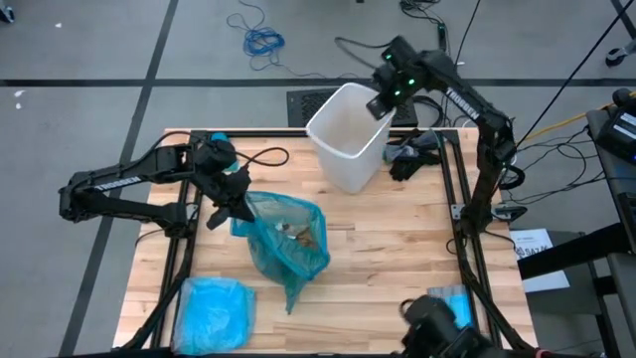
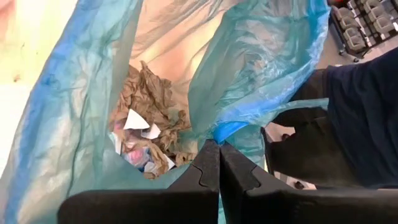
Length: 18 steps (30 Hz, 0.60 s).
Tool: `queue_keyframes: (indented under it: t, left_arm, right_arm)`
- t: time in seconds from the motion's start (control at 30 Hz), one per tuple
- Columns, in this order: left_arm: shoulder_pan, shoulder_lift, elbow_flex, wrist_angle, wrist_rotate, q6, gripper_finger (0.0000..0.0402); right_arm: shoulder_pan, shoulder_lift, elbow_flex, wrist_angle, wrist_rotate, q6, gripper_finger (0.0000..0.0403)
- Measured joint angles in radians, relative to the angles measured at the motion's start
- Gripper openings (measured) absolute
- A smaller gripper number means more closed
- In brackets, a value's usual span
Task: Place trash/remove bag and relplace
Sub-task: Adjust the trash bin, then close the blue trash bag
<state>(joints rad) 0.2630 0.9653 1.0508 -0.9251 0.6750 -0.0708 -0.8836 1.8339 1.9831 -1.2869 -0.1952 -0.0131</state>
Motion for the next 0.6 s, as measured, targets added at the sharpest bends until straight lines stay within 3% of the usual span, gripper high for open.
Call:
queue_keyframes:
  t: [0.2,0.47,0.6]
  left_arm:
    - [0.000,0.000,0.000,0.000,-0.011,-0.001,0.0000]
    - [-0.001,0.000,0.000,0.000,-0.015,-0.001,0.0000]
    - [-0.001,0.000,0.000,0.000,-0.023,-0.002,0.0000]
  right_arm:
    - [-0.072,-0.008,-0.006,0.042,-0.124,0.036,0.0037]
    - [-0.041,-0.024,-0.009,0.096,-0.182,0.080,0.0203]
    - [-0.047,-0.047,-0.010,0.143,-0.190,0.114,0.0241]
